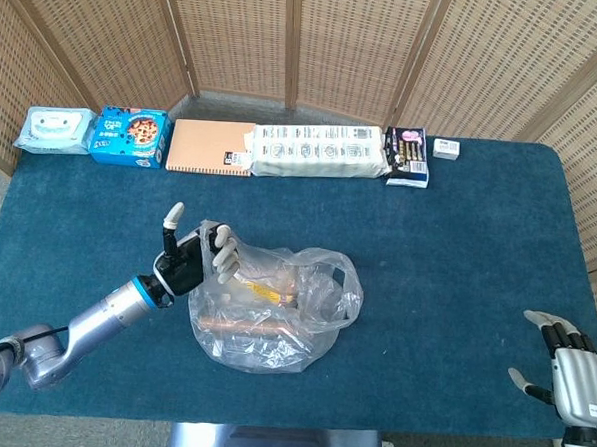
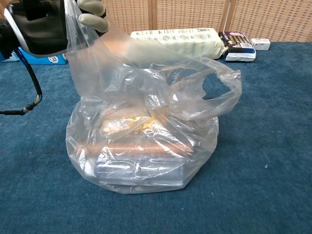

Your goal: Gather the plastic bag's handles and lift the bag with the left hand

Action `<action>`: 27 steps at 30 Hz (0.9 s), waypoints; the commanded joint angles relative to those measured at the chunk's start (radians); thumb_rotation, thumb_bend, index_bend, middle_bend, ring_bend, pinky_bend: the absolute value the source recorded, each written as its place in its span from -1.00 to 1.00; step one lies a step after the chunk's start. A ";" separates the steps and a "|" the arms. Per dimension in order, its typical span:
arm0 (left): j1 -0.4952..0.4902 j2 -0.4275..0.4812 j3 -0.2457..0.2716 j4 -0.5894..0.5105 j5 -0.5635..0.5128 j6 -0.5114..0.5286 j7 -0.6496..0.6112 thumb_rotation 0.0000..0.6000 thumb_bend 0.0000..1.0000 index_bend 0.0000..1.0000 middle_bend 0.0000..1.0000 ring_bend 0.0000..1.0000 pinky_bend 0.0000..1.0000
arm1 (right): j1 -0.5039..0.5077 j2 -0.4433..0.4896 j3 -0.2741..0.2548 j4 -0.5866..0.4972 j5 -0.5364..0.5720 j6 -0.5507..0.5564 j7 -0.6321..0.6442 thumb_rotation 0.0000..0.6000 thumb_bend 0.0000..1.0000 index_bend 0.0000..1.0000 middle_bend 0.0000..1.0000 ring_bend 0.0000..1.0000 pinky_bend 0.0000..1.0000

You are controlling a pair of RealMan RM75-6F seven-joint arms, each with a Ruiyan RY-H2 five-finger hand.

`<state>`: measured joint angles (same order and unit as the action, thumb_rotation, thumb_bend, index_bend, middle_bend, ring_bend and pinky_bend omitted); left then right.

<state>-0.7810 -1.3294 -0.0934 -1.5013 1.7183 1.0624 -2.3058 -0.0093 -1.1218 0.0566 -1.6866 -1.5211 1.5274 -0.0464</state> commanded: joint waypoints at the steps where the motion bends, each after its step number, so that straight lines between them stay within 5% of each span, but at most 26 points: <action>1: -0.009 0.014 0.017 -0.015 0.006 0.000 0.023 -1.00 -0.66 0.20 0.38 0.36 0.35 | 0.020 -0.006 0.004 0.001 -0.021 -0.014 0.000 1.00 -0.79 -0.59 -0.50 -0.56 -0.54; 27: -0.092 0.050 0.113 -0.119 0.059 0.024 0.079 -1.00 -0.66 0.20 0.38 0.36 0.36 | 0.213 -0.209 0.027 0.149 -0.075 -0.194 0.016 1.00 -0.75 -0.59 -0.53 -0.61 -0.54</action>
<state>-0.8707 -1.2798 0.0166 -1.6177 1.7743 1.0831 -2.2250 0.1931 -1.3189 0.0840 -1.5480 -1.5918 1.3434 -0.0361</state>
